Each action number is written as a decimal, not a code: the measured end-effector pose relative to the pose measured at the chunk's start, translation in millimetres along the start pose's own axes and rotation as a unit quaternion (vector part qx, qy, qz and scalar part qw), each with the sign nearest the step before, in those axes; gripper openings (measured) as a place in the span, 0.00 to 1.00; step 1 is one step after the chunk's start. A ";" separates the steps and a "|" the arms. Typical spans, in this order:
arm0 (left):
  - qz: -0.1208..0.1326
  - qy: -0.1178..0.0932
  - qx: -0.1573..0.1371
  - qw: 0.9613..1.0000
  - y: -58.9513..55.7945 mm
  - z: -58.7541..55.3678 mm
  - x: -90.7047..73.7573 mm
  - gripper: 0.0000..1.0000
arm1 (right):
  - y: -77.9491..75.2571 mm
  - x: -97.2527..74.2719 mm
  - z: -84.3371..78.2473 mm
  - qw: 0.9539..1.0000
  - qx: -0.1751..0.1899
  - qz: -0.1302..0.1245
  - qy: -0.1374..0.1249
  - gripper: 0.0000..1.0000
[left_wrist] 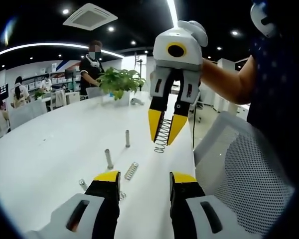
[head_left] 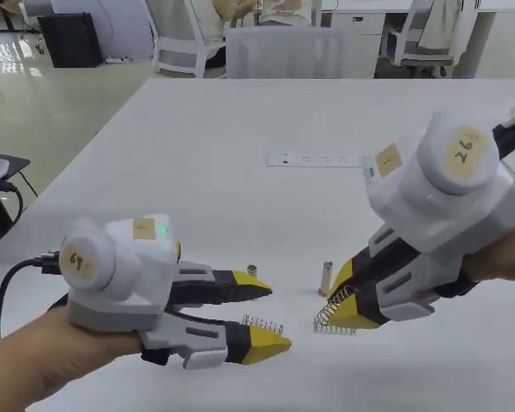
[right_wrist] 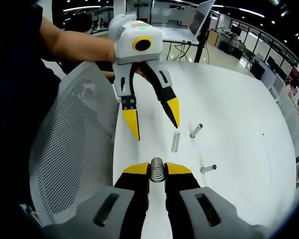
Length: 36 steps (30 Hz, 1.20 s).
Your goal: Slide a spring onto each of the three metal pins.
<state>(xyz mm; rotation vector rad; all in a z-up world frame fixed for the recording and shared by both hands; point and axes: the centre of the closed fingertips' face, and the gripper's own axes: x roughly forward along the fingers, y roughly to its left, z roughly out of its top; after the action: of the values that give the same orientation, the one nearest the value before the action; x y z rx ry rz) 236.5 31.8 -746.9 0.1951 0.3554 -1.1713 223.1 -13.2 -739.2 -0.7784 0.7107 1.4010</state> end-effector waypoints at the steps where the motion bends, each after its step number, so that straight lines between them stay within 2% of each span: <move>1: 0.001 0.000 0.000 1.000 0.9 -0.9 -1.9 0.35 | -1.2 -1.7 -1.6 1.000 0.002 -0.001 0.000 0.09; 5: 0.022 0.006 -0.011 1.000 9.9 -10.3 -12.4 0.37 | -6.6 -6.6 -8.3 1.000 0.009 -0.009 0.004 0.09; 12: 0.048 0.004 -0.026 0.998 16.4 -22.5 -27.3 0.41 | -14.7 -15.9 -20.4 0.999 0.022 -0.022 0.011 0.09; 19: 0.071 -0.002 -0.037 0.997 22.8 -27.2 -38.1 0.44 | -21.3 -26.6 -30.9 0.999 0.033 -0.034 0.018 0.09; 25: 0.084 -0.007 -0.045 0.995 24.4 -29.6 -39.5 0.46 | -29.5 -35.4 -42.4 0.998 0.041 -0.046 0.030 0.09; 36: 0.081 -0.004 -0.044 0.996 21.9 -31.6 -30.8 0.47 | -47.6 -54.2 -72.7 0.994 0.054 -0.060 0.072 0.09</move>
<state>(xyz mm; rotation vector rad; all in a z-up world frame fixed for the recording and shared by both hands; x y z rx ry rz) 240.8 77.2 -765.5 0.1386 0.3759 -0.9951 269.4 -104.4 -733.9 -0.8291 0.8305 1.1962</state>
